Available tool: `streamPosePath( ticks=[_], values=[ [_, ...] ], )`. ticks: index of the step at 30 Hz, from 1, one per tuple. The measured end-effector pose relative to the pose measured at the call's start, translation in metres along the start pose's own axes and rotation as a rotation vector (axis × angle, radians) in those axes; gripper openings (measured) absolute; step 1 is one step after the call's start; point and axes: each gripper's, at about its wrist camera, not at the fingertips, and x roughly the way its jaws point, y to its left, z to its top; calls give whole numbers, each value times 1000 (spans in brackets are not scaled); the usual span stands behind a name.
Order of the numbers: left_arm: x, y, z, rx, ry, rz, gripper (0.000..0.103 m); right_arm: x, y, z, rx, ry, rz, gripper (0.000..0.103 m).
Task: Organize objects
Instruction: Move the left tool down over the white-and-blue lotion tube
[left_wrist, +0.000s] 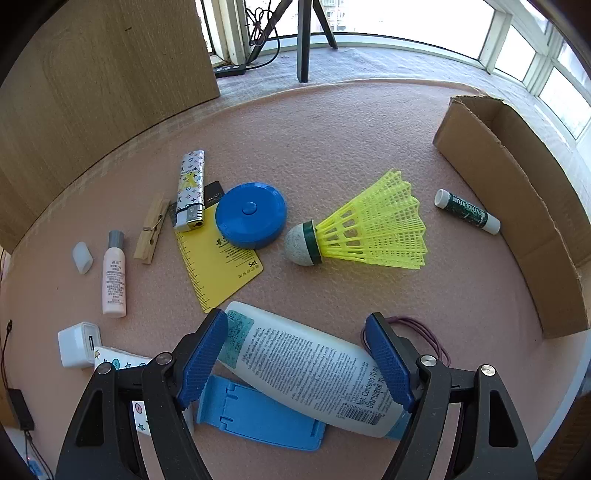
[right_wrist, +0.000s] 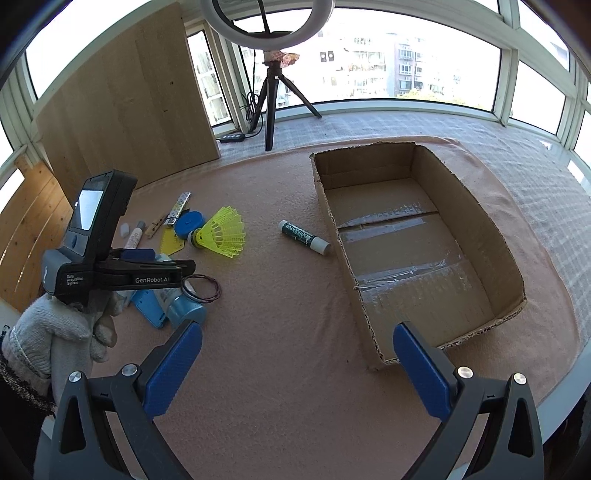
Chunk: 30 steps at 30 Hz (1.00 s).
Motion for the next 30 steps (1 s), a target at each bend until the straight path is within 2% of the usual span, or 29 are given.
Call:
streamPosePath(
  ticks=[6, 13, 15, 18, 23, 26, 30],
  values=[
    [-8, -36, -24, 97, -28, -25, 80, -2, -4, -2, 9, -5, 1, 102],
    [-26, -73, -71, 256, -58, -53, 80, -2, -5, -4, 12, 3, 28, 102],
    [-35, -68, -78, 217, -66, -82, 80, 0, -4, -5, 13, 9, 44, 102],
    [-53, -48, -88, 104, -85, -115, 82, 3, -2, -5, 4, 23, 83, 102],
    [-67, -6, -115, -89, -72, -194, 83, 20, 7, -6, -33, 95, 206, 102],
    [-70, 4, -133, -156, -47, -237, 83, 36, 17, -9, -56, 150, 248, 102],
    [-71, 4, -143, -197, -37, -271, 83, 51, 27, -11, -98, 198, 268, 102]
  ],
)
